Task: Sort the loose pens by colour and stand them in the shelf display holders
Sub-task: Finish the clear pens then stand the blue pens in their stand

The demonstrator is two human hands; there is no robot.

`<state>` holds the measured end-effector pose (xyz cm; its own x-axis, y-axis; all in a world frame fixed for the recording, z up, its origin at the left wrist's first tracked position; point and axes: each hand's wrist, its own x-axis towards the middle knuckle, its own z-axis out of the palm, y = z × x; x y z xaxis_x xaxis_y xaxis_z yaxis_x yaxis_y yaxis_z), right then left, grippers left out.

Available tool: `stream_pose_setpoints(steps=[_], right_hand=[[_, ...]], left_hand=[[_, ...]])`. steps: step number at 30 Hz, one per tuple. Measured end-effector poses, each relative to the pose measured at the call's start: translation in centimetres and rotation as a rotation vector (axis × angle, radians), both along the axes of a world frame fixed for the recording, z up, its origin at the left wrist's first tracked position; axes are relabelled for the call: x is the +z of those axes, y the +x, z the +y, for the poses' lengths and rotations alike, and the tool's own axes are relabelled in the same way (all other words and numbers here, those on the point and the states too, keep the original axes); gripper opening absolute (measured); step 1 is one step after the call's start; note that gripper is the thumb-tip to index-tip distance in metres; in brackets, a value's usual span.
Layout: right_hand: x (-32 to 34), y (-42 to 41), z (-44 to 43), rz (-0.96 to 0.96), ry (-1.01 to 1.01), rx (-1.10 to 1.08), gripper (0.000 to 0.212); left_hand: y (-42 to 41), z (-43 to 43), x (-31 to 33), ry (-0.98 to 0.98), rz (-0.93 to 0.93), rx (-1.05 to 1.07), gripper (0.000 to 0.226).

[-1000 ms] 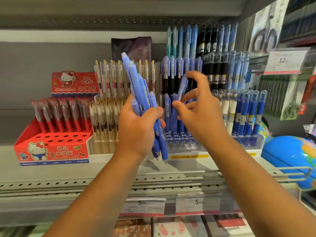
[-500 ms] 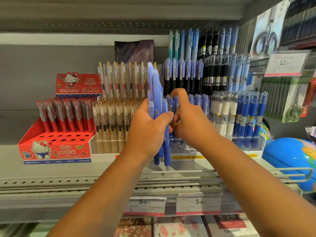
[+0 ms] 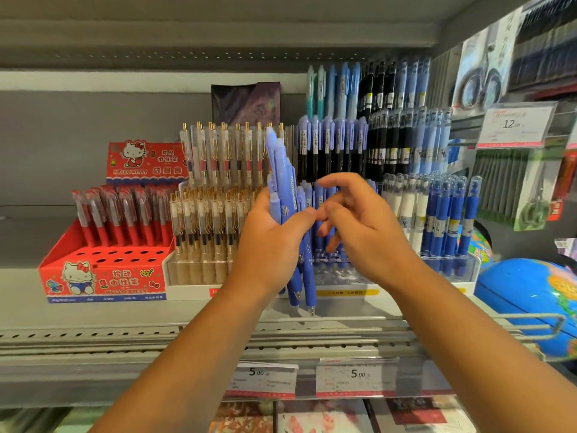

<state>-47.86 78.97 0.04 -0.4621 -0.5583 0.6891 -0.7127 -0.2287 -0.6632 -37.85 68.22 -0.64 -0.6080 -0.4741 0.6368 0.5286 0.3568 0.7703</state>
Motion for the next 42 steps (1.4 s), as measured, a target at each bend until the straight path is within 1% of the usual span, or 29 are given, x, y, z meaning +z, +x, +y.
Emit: stream_pose_setpoints(steps=[2,6,10,13,16,18,20,24,29,33,35,38,42], right_hand=[[0.0,0.4,0.2,-0.037,0.042,0.122,0.027],[0.2,0.3,0.6,-0.051,0.073,0.235,0.039],[0.1,0.4,0.8,-0.046,0.084,0.245,0.033],[0.2,0.3,0.9,-0.094,0.082,0.275,0.028],[0.4,0.2,1.1,-0.161,0.039,0.312,0.026],[0.4,0.0,1.1,-0.186,-0.009,0.316,0.027],[0.3,-0.3,1.0,-0.164,-0.057,0.249,0.032],[0.1,-0.9,1.0,-0.076,-0.106,0.081,0.055],[0.3,-1.2,1.1,0.009,-0.209,-0.014,0.054],[0.7,-1.4,0.9,0.016,-0.274,-0.031,0.054],[0.7,-1.4,0.8,0.029,-0.248,-0.049,0.058],[0.6,-1.4,0.3,0.059,-0.146,-0.118,0.060],[0.5,-1.8,-0.1,0.043,-0.038,-0.178,0.053]], left_hand=[[-0.1,0.3,0.0,-0.007,-0.019,-0.031,0.023],[-0.2,0.6,0.0,-0.023,-0.039,-0.015,0.021],[-0.3,0.5,-0.1,0.009,-0.049,-0.030,0.024],[-0.3,0.3,-0.2,0.030,-0.058,-0.049,0.023],[-0.2,0.4,-0.1,0.037,-0.041,-0.079,0.014],[-0.2,0.4,-0.1,0.027,-0.030,-0.047,0.007],[-0.4,0.1,-0.1,0.000,-0.032,0.035,0.008],[-0.4,-0.4,0.0,0.011,-0.030,0.090,0.010],[-0.2,-0.7,0.0,0.030,-0.021,0.140,0.012],[0.0,-0.8,0.1,0.036,-0.033,0.165,0.011],[0.1,-0.7,0.2,0.047,-0.036,0.156,0.011],[0.2,-0.6,0.1,0.044,-0.038,0.153,0.011],[0.3,-0.6,0.1,0.028,-0.037,0.164,0.009]])
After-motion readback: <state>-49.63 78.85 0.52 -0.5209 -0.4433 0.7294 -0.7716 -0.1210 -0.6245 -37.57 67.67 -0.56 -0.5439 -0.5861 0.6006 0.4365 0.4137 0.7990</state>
